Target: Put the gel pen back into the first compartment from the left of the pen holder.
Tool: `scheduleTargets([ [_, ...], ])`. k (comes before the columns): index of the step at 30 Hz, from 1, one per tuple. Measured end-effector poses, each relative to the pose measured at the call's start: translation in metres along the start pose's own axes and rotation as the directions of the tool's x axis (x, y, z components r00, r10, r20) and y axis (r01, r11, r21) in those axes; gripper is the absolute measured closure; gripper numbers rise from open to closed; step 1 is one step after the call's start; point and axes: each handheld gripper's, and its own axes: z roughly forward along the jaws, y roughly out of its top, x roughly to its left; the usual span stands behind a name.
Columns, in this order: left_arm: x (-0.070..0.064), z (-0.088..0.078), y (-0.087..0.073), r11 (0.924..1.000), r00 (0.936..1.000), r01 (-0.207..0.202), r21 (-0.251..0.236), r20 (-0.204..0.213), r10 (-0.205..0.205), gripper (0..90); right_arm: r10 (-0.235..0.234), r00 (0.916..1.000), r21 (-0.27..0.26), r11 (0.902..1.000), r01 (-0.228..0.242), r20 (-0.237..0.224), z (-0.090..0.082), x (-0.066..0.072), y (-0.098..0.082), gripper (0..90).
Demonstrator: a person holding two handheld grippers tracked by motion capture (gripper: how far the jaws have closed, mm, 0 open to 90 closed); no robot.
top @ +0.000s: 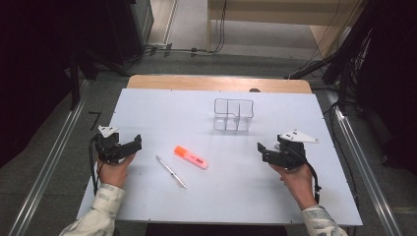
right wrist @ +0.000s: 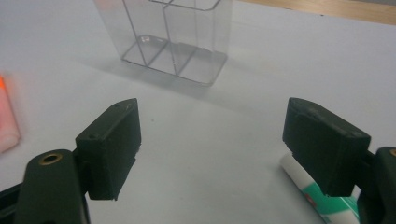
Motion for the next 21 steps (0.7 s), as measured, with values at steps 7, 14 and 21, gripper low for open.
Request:
scheduleTargets([
  [7, 0.001, 0.002, 0.000, 1.0000, 0.9999, 0.001, 0.004, -0.014, -0.001, 10.9, -0.002, 0.9993, 0.008, 1.0000, 0.002, -0.036, 0.011, 0.017, 0.007, 18.8],
  [14, 0.001, 0.003, 0.000, 1.0000, 1.0000, 0.001, 0.005, -0.010, -0.001, 10.9, -0.026, 0.9973, 0.012, 0.9996, 0.026, -0.069, 0.021, 0.038, 0.014, 19.3],
  [21, 0.002, 0.003, 0.000, 1.0000, 0.9999, 0.003, 0.007, -0.011, -0.003, 10.9, -0.054, 0.9923, 0.022, 0.9982, 0.056, -0.112, 0.034, 0.066, 0.019, 19.4],
])
